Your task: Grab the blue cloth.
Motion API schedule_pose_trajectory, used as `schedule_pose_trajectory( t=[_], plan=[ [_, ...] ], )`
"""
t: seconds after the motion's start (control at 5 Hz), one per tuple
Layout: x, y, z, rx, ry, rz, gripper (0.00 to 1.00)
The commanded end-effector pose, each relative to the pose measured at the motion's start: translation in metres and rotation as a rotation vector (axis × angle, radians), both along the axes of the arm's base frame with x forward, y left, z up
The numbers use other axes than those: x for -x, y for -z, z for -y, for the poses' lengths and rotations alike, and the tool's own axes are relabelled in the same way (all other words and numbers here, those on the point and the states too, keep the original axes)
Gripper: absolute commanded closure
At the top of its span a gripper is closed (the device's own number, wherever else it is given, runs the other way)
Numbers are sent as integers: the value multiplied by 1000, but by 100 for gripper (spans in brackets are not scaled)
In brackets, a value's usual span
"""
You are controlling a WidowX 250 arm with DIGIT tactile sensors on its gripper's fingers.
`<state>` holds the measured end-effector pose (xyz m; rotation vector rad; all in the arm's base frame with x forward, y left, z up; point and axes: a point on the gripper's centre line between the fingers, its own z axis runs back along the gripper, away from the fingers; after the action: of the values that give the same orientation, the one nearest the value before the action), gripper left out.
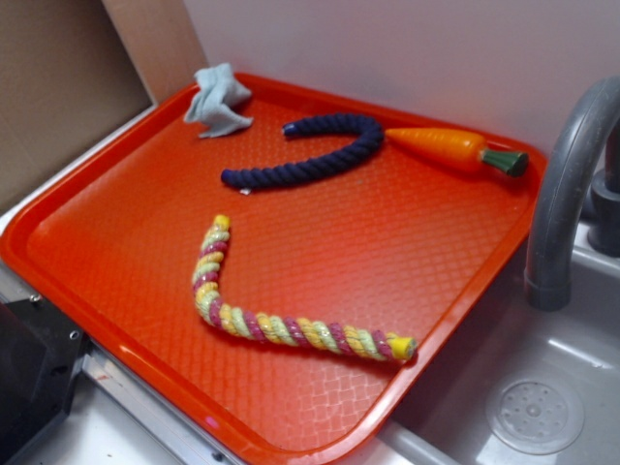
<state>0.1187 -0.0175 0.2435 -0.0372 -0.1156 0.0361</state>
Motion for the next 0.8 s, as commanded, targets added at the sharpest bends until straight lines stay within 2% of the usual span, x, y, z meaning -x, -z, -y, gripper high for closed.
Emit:
schedule_pose_trajectory(
  t=[0.0,0.2,0.4,0.6],
  plan=[
    [0,0,0,0,0,0,0],
    [-50,50,-46,-9,-250,36,0],
    [-79,72,-74,-47,-501,188,0],
    [-77,101,-98,-31,-636,224,0]
  ],
)
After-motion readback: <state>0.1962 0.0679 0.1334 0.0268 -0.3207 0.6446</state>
